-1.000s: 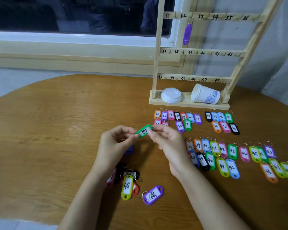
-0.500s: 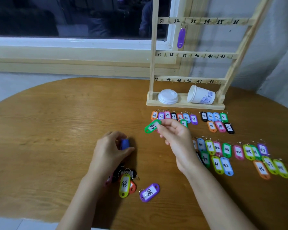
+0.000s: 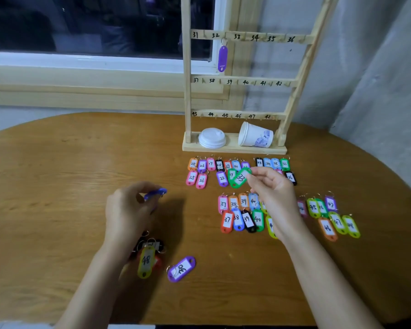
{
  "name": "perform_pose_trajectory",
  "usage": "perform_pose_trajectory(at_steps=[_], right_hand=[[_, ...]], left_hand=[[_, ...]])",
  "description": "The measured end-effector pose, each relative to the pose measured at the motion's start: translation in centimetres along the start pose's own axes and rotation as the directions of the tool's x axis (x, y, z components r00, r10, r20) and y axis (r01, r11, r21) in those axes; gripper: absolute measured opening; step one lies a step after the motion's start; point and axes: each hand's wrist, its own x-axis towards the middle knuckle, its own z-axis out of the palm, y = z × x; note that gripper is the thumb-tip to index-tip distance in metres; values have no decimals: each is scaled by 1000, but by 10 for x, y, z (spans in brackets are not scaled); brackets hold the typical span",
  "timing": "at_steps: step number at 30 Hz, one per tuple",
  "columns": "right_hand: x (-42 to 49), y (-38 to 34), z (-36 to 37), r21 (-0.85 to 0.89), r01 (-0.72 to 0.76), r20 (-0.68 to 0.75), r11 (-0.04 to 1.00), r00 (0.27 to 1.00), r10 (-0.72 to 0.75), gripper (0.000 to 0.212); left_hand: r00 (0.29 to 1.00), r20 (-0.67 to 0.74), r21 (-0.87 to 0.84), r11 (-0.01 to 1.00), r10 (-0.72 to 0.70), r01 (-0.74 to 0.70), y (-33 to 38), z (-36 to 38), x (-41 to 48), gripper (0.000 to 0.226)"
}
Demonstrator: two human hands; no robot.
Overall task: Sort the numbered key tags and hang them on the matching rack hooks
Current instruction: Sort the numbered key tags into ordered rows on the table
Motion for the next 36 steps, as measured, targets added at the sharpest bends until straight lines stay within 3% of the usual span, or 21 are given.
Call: perform_pose_trajectory(at_steps=[4,7,11,14,27,36], right_hand=[[0,4,-18,-25,-4,-34,1000,999,3,12],[1,8,-29,-42,-9,-55,999,998,7,13],[2,13,-41,-52,-12,-62,999,998,9,13],[4,16,-47,-56,-4,-59,998,998,1,13],[98,21,-55,-370,-25,-84,929,996,-7,13],[136,30,-46,-558,-55,51,828,994,101,10]], left_hand=[[999,42,-279,960,12,0,21,9,-6,7],[998,59,-391,920,24,1,35,18,-11,4],[994,98,-408,913,48,-4,42,30,-13,41],[993,111,-455,890,29,24,50,38,-14,48],[987,146,-539,832,-62,132,50,64,5,27],[982,166,-552,817,-92,170,39,67,12,26]])
